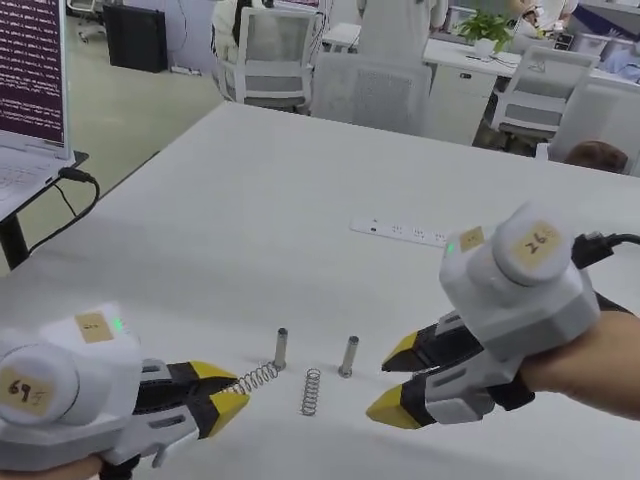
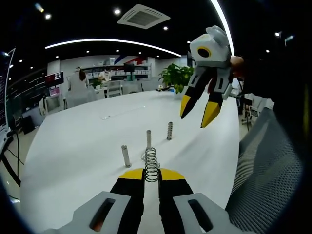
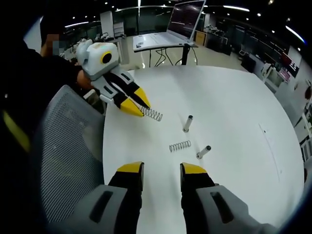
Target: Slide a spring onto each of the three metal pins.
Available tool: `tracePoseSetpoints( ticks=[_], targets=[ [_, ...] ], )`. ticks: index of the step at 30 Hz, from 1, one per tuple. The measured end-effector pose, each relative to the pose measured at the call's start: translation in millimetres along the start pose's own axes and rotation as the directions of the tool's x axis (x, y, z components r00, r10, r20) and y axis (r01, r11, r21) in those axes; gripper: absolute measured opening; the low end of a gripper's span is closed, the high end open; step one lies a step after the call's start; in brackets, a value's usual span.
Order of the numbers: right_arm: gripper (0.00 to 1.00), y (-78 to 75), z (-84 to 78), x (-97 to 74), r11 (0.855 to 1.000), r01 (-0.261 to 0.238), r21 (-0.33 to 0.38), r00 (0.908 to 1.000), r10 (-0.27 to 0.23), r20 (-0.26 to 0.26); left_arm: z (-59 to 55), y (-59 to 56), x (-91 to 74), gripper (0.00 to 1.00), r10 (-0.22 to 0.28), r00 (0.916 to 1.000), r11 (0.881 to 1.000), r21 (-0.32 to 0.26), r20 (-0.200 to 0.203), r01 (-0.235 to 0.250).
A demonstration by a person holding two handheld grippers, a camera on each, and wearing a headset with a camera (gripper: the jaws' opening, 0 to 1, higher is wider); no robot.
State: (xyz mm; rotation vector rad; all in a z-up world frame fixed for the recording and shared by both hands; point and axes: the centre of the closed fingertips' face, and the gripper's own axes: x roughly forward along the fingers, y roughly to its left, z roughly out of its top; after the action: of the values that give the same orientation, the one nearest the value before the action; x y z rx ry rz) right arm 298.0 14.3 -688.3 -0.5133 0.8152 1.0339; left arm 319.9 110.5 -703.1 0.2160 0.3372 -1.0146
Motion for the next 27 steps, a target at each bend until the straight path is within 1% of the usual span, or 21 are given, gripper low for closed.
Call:
tracePoseSetpoints(
  ticks=[2, 4, 5, 7, 10, 11, 12, 15, 17, 19, 25, 27],
  targets=[
    [0.28, 1.0, 1.9, -1.2, 1.0, -0.003, 0.001, 1.0, 0.003, 0.009, 6.4, -7.1, -0.8, 0.03, -0.026, 0.9996, 1.0, 0.015, 0.011, 0.026],
    [0.28, 2.7, 4.4, -3.1, 1.0, -0.009, 0.005, 0.9997, 0.009, 0.022, 11.6, -11.6, -2.2, 0.03, -0.038, 0.9991, 0.999, 0.027, 0.02, 0.038],
    [0.28, 3.4, 5.2, -3.8, 1.0, -0.013, 0.006, 0.9995, 0.012, 0.028, 12.5, -12.4, -2.5, 0.03, -0.041, 0.9989, 0.999, 0.029, 0.022, 0.04],
    [0.27, 6.8, 9.2, -5.5, 0.999, -0.03, 0.018, 0.9983, 0.029, 0.051, 17.6, -17.4, -4.5, 0.03, -0.059, 0.9977, 0.998, 0.04, 0.034, 0.058],
    [0.27, 11.3, 13.7, -8.0, 0.998, -0.052, 0.022, 0.996, 0.05, 0.074, 22.2, -23.0, -6.4, 0.03, -0.078, 0.9959, 0.996, 0.055, 0.046, 0.076],
    [0.27, 13.4, 15.8, -8.5, 0.998, -0.061, 0.023, 0.9948, 0.059, 0.083, 23.9, -25.6, -7.1, 0.03, -0.089, 0.9947, 0.994, 0.063, 0.051, 0.086],
    [0.26, 16.7, 19.2, -9.4, 0.997, -0.077, 0.022, 0.9925, 0.074, 0.098, 27.2, -30.5, -7.8, 0.03, -0.11, 0.9918, 0.992, 0.072, 0.065, 0.105],
    [0.25, 22.9, 26.6, -11.2, 0.994, -0.108, 0.026, 0.9865, 0.104, 0.127, 29.6, -37.2, -8.2, 0.03, -0.132, 0.989, 0.988, 0.092, 0.067, 0.125],
    [0.23, 27.6, 31.4, -11.9, 0.991, -0.132, 0.027, 0.9806, 0.127, 0.15, 31.2, -41.6, -8.4, 0.03, -0.151, 0.9859, 0.984, 0.101, 0.072, 0.143],
    [0.23, 28.4, 33.0, -11.3, 0.99, -0.136, 0.026, 0.9794, 0.13, 0.154, 33.0, -45.3, -8.8, 0.03, -0.166, 0.9829, 0.981, 0.109, 0.079, 0.157],
    [0.2, 33.0, 31.9, -9.3, 0.988, -0.155, 0.01, 0.9777, 0.152, 0.145, 37.9, -53.5, -9.8, 0.03, -0.196, 0.9765, 0.975, 0.128, 0.088, 0.184],
    [0.18, 37.0, 32.8, -8.6, 0.985, -0.172, 0.004, 0.974, 0.17, 0.15, 40.3, -56.0, -10.3, 0.03, -0.205, 0.9741, 0.972, 0.131, 0.095, 0.192]
  ],
)
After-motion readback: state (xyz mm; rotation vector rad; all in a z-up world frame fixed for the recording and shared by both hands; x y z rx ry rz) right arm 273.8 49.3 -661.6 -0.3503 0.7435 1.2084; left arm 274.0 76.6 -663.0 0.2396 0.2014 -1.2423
